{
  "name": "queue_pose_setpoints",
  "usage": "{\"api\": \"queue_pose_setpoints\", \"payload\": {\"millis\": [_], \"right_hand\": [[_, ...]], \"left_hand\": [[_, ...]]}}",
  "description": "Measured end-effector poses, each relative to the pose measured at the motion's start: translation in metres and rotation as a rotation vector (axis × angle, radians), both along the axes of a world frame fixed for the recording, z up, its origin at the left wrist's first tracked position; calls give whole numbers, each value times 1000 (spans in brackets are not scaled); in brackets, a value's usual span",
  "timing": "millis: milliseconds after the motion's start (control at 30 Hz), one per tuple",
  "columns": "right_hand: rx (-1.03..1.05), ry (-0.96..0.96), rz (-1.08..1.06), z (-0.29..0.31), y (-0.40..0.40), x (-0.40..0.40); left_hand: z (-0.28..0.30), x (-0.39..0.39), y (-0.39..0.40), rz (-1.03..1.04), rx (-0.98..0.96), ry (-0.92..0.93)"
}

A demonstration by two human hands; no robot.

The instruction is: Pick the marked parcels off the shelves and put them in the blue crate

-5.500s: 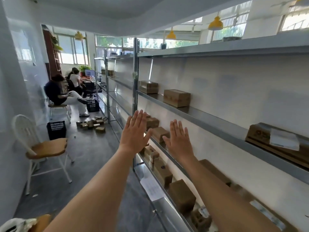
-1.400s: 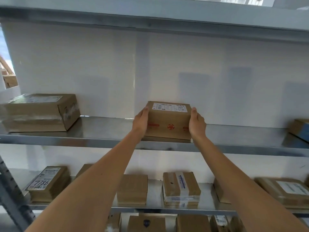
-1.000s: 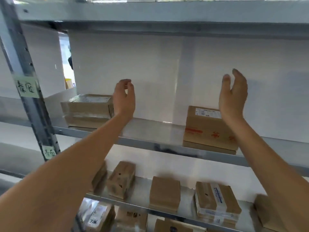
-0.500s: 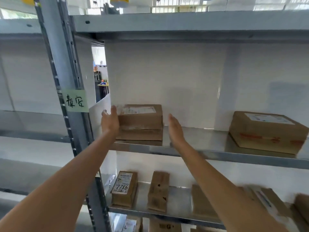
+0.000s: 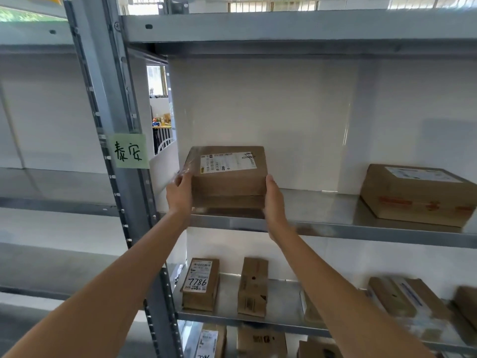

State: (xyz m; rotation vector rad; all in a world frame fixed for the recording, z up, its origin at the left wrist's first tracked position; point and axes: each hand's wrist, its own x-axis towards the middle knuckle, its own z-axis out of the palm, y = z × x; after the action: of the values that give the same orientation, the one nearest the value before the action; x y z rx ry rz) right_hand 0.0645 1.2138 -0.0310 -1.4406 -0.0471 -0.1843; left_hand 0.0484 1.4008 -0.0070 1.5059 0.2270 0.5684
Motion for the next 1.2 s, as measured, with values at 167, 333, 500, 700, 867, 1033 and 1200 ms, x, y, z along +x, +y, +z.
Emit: {"api": "queue_pose_setpoints", "payload": {"millis": [167, 333, 500, 700, 867, 1033, 1200], "right_hand": [[-86, -288, -122, -8, -3, -18], [-106, -301, -135, -9, -4, -20], [-98, -246, -157, -2, -4, -16], [-171, 34, -127, 1, -12, 2], [-140, 109, -123, 3, -11, 2], [-51, -56, -287, -22, -9, -15], [-119, -354, -473, -108, 12, -60]], "left_hand": [[-13, -17, -13, 20, -64, -203], [-12, -16, -12, 8, -55, -213], [-9, -10, -10, 3, -3, -192], [-13, 6, -3, -86, -18, 51], [-20, 5, -8, -159, 2, 48], [-58, -27, -27, 176, -55, -234], [-172, -67, -28, 186, 135, -102]]}}
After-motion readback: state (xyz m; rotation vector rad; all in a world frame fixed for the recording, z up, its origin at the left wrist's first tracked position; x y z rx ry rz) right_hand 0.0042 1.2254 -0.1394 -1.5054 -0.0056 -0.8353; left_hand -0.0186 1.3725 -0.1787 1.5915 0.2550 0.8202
